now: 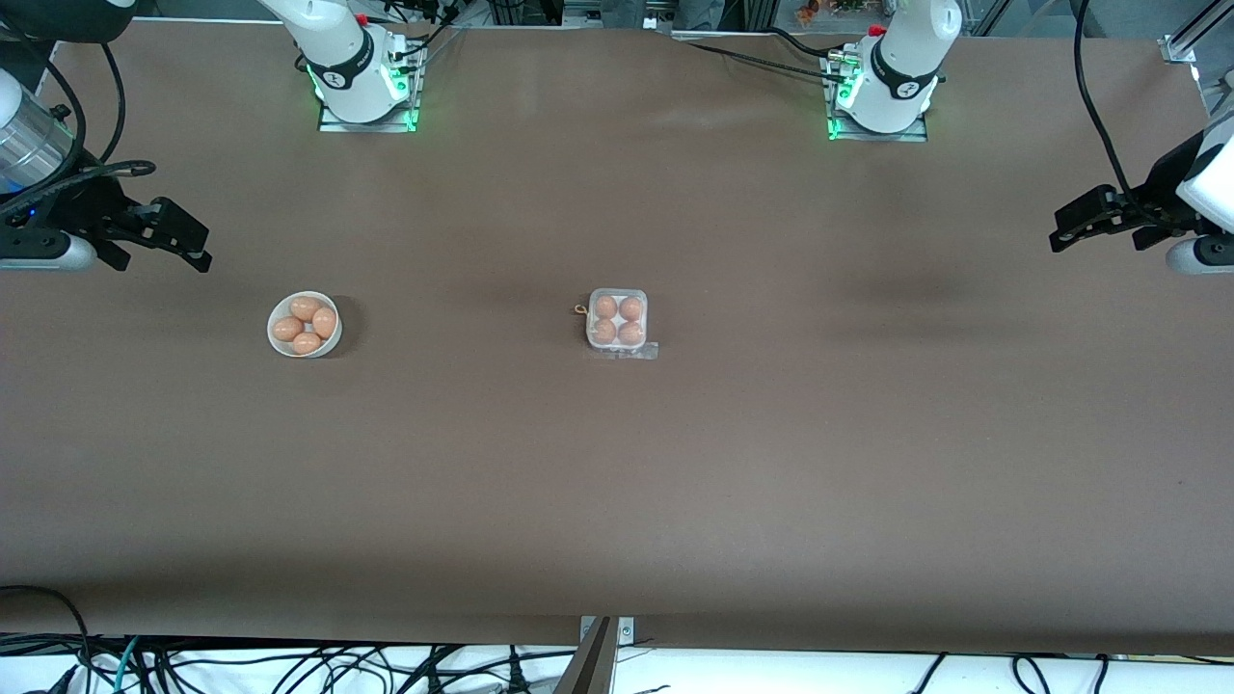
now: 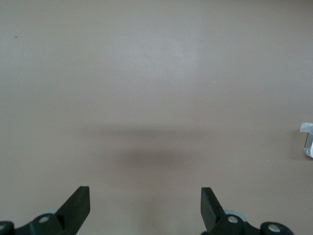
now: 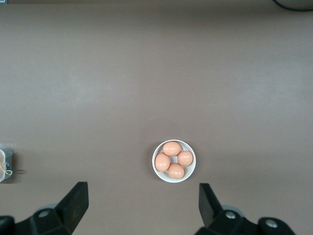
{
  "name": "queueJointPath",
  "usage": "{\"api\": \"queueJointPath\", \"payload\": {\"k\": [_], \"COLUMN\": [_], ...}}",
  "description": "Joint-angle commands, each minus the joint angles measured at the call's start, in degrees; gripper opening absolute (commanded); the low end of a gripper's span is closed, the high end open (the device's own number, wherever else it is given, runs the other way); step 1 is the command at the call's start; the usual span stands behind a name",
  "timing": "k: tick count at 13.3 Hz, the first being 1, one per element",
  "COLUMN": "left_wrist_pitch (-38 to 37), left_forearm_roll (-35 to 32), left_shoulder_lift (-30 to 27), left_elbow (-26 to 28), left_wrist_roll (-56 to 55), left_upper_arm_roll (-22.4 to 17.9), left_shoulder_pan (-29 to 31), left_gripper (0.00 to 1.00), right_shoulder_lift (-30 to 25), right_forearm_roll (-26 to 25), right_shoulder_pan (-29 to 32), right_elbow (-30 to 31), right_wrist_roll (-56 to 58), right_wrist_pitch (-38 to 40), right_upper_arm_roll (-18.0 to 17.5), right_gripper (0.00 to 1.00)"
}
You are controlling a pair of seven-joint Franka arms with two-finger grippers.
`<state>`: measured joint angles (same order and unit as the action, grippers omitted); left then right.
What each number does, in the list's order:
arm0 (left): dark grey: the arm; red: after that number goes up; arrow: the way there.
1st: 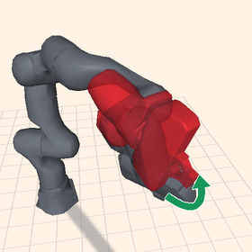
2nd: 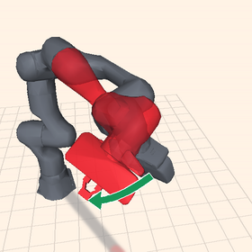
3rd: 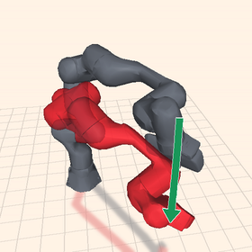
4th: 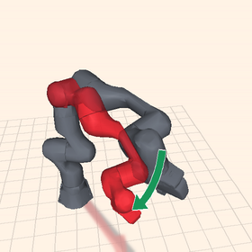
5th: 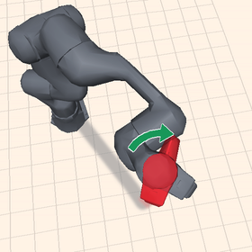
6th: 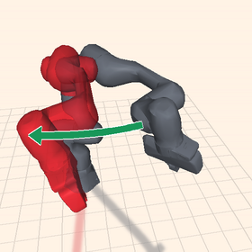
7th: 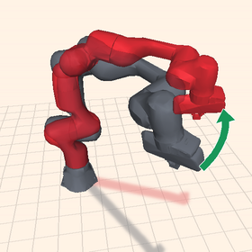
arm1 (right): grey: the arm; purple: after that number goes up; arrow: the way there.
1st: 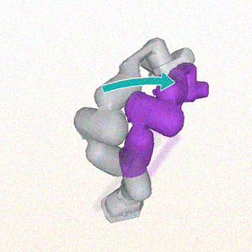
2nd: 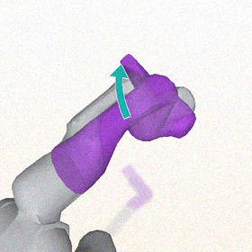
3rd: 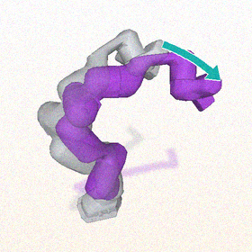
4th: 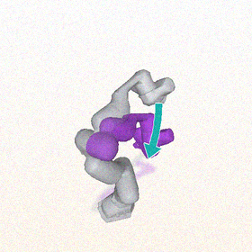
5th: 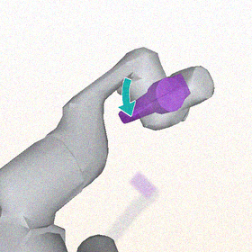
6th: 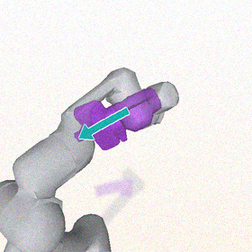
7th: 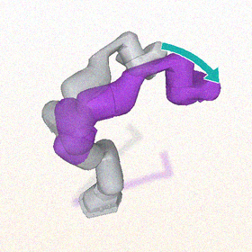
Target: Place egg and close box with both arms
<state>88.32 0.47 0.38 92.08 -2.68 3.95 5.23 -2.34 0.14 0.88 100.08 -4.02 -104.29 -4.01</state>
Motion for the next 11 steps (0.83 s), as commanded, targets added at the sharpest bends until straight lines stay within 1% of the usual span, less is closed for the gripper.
{"api": "queueJointPath", "payload": {"k": [1, 11], "left_wrist_pitch": [-1.7, -1.9], "left_forearm_roll": [-1.1, -1.1], "left_shoulder_lift": [-1.5, -0.8], "left_elbow": [1.1, 0.8], "left_wrist_roll": [1.9, 1.6], "left_upper_arm_roll": [0.3, 0.4], "left_shoulder_pan": [0.6, 0.5], "left_gripper": [1.0, 1.0], "right_shoulder_lift": [-0.4, -0.4], "right_forearm_roll": [-0.8, -0.8], "right_shoulder_pan": [0.1, 0.1], "right_elbow": [-0.2, -0.3], "right_wrist_roll": [0.5, 0.5], "right_wrist_pitch": [0.8, 1.3], "right_upper_arm_roll": [-0.2, -0.2], "right_gripper": [1.0, 1.0]}}
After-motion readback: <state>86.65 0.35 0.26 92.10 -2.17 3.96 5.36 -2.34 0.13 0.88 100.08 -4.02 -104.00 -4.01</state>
